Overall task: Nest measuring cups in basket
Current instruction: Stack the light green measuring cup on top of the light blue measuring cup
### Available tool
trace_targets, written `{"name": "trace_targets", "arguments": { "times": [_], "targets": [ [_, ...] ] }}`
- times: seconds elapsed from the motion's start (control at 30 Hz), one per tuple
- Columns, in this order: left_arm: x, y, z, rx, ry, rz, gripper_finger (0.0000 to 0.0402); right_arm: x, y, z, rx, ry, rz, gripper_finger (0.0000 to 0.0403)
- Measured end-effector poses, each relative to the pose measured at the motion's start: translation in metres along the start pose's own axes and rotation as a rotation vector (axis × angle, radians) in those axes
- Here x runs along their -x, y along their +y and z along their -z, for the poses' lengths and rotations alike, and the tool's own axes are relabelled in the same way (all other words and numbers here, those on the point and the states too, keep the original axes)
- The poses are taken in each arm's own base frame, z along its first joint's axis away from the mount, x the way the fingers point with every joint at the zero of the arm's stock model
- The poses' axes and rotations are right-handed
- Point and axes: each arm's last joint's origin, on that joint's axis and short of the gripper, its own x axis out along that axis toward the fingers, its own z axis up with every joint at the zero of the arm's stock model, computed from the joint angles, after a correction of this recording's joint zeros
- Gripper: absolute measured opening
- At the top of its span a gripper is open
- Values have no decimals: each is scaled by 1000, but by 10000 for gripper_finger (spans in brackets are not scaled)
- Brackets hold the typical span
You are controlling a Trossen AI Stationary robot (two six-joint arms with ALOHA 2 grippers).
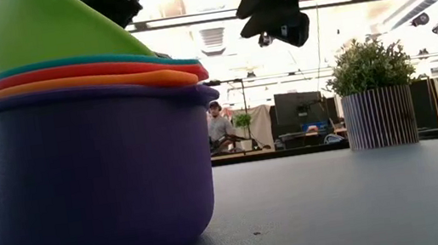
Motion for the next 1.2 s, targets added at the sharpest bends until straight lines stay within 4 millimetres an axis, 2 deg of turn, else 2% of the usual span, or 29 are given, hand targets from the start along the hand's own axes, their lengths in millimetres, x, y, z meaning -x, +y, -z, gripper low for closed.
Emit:
{"name": "trace_targets", "arguments": {
  "times": [0.27, 0.6, 0.87, 1.0, 1.2],
  "targets": [
    [-6, -3, -5, -10, 0, 5, 115, -1, -1, 1, 3, 4, 2, 114],
    [-3, -11, -6, -26, 12, -1, 8, -1, -2, 3, 3, 8, 5, 113],
    [13, -28, -9, 13, 95, -182, 0, -1, -2, 3, 3, 7, 5, 108],
    [23, -37, -11, 35, 100, -185, 0, -1, -2, 3, 4, 7, 6, 107],
    [42, -33, -22, 200, 12, -86, 0, -1, -1, 1, 8, -9, -2, 113]
  ]
}}
